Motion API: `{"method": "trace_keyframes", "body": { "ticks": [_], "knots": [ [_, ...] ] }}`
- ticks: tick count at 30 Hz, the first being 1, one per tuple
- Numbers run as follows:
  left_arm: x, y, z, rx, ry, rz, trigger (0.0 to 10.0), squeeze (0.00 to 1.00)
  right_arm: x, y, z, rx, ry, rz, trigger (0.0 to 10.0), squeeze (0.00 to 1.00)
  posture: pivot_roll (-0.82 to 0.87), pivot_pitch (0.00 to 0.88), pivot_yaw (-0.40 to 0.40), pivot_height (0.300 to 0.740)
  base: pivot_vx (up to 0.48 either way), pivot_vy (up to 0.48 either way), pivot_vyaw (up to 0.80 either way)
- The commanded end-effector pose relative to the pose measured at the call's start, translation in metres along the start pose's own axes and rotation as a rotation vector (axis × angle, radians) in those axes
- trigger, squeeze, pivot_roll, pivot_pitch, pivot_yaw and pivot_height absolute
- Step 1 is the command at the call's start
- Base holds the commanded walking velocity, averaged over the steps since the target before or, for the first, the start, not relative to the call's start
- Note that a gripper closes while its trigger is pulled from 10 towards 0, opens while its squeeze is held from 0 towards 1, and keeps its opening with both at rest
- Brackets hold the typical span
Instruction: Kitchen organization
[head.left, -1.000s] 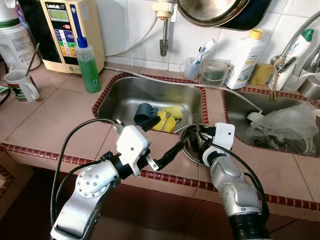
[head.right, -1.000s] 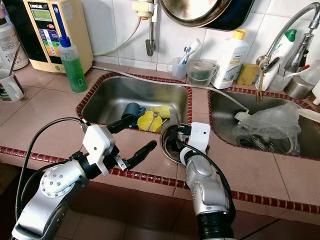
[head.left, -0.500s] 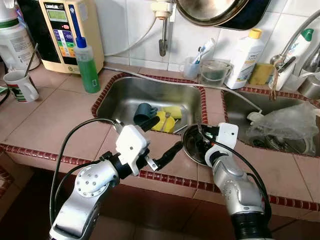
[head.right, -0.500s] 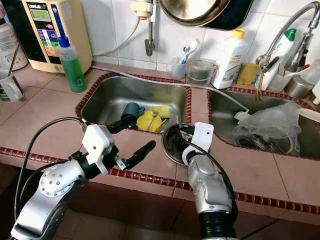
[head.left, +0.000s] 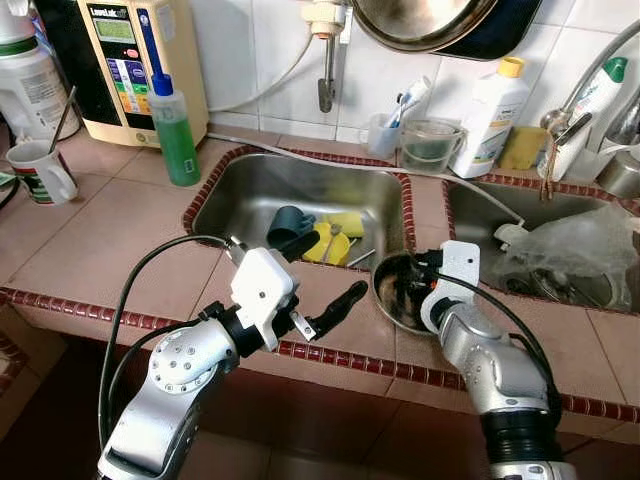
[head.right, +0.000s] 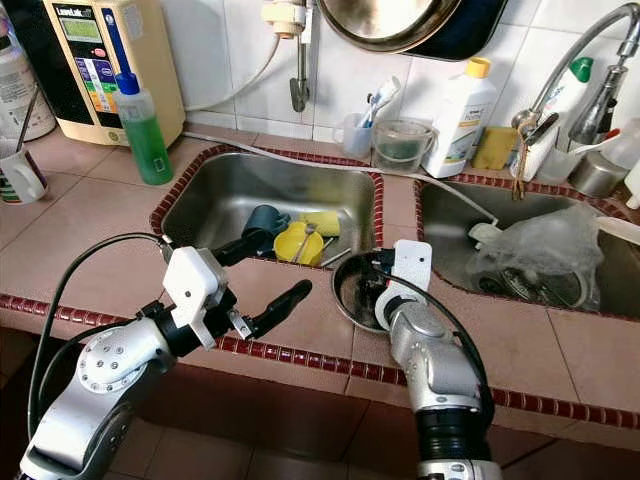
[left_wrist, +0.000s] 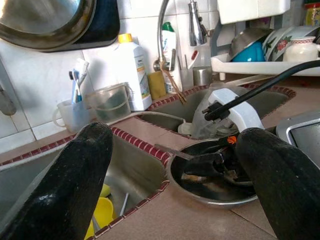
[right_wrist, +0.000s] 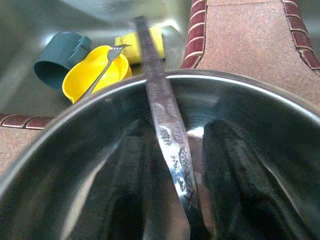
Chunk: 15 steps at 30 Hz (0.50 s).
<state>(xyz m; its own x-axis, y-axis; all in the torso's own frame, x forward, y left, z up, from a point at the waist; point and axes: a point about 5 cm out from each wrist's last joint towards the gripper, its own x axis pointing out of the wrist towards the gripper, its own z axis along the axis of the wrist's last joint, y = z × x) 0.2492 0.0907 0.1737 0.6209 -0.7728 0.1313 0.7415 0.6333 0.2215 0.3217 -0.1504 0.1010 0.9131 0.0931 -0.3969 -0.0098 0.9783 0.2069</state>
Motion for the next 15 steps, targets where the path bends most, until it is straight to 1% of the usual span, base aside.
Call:
{"method": "trace_keyframes", "body": {
  "ticks": [1,15],
  "knots": [
    [0.0013,0.0020,0.0068,0.019,-0.017,-0.007,10.0,0.00,-0.0006,-0.0044,-0.0007,0.017,0.021,-0.010,0.0,0.00,0.05,0.020,-0.045,0.740,0.000,0.000,0.00],
    [0.0017,0.0048,0.0073,0.026,-0.015,-0.010,10.0,0.00,-0.0015,-0.0028,0.0010,0.050,0.023,0.003,0.0,0.00,0.05,0.009,-0.039,0.740,0.000,0.000,0.00]
  ]
}}
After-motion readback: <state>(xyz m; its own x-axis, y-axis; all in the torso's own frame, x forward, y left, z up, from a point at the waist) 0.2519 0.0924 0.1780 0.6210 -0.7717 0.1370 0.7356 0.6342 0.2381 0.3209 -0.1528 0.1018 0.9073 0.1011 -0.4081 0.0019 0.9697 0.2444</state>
